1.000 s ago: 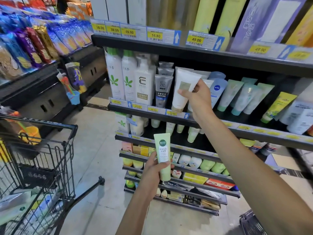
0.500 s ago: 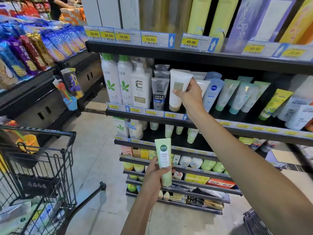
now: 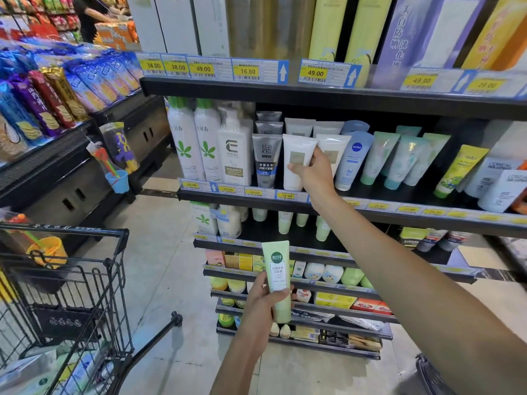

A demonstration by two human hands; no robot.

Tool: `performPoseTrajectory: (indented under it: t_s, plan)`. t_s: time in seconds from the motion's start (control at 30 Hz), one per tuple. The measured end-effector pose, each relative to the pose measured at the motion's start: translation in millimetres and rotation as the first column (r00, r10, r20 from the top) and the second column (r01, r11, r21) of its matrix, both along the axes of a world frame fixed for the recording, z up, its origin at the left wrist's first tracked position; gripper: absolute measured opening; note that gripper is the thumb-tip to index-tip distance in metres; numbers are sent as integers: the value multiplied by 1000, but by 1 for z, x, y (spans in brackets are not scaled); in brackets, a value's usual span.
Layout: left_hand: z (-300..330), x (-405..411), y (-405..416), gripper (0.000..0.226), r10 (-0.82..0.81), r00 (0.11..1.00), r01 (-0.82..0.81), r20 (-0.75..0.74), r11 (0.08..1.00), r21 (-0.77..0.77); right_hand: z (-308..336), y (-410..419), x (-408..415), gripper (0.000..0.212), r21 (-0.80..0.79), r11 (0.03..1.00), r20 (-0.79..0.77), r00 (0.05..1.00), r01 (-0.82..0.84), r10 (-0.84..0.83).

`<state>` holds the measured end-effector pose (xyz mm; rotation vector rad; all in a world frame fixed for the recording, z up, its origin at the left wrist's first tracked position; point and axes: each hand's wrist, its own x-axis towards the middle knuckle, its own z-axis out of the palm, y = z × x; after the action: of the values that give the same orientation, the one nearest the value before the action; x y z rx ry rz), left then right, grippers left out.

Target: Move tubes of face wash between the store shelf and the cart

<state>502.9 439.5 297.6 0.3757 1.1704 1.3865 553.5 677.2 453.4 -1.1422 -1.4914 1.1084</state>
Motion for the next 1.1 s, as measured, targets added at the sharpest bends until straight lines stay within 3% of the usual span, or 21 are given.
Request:
performPoseTrajectory:
  t_s: [0.23, 0.53, 0.7, 1.1]
  plan:
    - [4, 1, -4, 54, -17, 1000, 18, -26, 1000, 17, -6, -4, -5, 37, -47, 998, 38, 998, 50, -48]
    - [4, 1, -9, 50, -35, 999, 35, -40, 999, 12, -17, -16, -8, 50, 57, 984, 312, 933, 171, -181]
    - [1, 0, -10, 49, -31, 999, 32, -41, 999, 11, -17, -21, -9, 51, 116, 979, 352, 914, 170, -200]
    - [-5, 4, -9, 54, -44, 998, 43, -39, 999, -26, -15, -20, -9, 45, 84, 986, 402, 900, 144, -166]
